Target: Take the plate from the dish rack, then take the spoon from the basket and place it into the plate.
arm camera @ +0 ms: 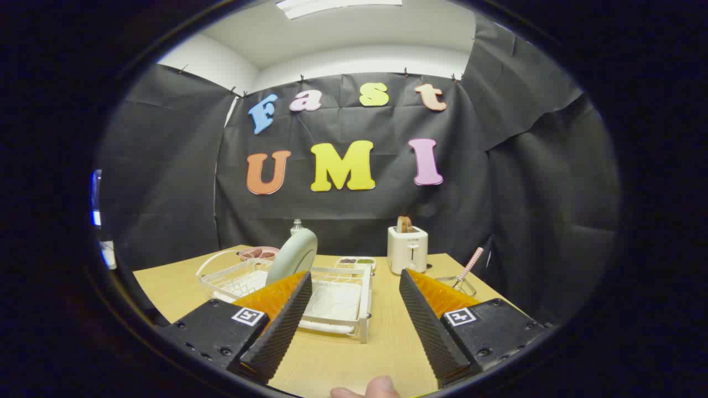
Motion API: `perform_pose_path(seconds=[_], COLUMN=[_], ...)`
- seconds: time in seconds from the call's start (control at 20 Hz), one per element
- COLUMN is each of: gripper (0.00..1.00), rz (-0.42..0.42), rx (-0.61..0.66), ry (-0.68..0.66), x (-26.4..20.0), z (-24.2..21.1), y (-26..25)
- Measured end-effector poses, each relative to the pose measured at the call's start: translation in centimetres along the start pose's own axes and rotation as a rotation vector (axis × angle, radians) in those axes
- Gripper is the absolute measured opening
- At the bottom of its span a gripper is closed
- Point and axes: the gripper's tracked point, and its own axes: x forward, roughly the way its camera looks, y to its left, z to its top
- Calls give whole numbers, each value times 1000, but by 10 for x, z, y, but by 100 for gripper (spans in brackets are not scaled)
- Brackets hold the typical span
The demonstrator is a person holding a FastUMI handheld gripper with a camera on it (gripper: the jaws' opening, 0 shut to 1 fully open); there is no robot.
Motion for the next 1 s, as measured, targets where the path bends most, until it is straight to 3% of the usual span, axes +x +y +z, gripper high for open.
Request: perform_pose_path(seconds=[1.0], gripper=[100], rz=[-19], rx=[-3], ry=[12], x=[12], z=[-8], y=[21])
